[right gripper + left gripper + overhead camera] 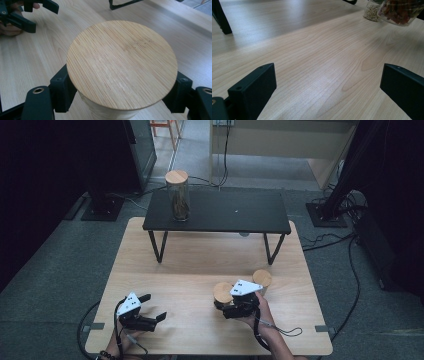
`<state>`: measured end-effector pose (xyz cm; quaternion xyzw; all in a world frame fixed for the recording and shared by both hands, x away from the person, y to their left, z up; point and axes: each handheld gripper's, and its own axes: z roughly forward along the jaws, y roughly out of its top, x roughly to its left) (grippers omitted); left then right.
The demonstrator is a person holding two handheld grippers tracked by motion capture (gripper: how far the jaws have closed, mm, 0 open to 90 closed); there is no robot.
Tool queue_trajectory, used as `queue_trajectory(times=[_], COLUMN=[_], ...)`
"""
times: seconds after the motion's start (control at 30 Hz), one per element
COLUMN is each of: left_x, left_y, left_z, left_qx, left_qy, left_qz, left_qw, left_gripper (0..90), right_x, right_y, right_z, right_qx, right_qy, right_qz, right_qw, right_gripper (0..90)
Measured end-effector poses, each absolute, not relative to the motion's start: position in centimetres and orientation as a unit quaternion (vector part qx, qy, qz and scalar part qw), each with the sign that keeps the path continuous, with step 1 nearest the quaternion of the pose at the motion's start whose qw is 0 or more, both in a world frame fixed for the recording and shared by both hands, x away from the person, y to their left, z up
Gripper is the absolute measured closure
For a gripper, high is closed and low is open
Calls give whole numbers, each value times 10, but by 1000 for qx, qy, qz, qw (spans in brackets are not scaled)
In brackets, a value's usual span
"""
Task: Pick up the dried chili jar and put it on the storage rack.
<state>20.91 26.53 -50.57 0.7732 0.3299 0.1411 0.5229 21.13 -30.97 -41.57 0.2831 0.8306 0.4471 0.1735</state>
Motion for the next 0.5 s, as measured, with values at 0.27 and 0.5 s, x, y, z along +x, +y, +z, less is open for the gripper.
queue_trajectory(times=[0.27,0.5], left_x=[209,209], left_y=[265,265], left_z=[-506,-506], left_qx=[773,772], left_qy=[330,330], left_qz=[140,141], left_qw=[523,524], left_gripper=[5,5], right_x=[214,217], right_y=[-312,-313], right_z=[-401,-388], right_qx=[287,289], right_qy=[827,827], right_qz=[451,450], right_qw=[172,175], right_gripper=[254,255])
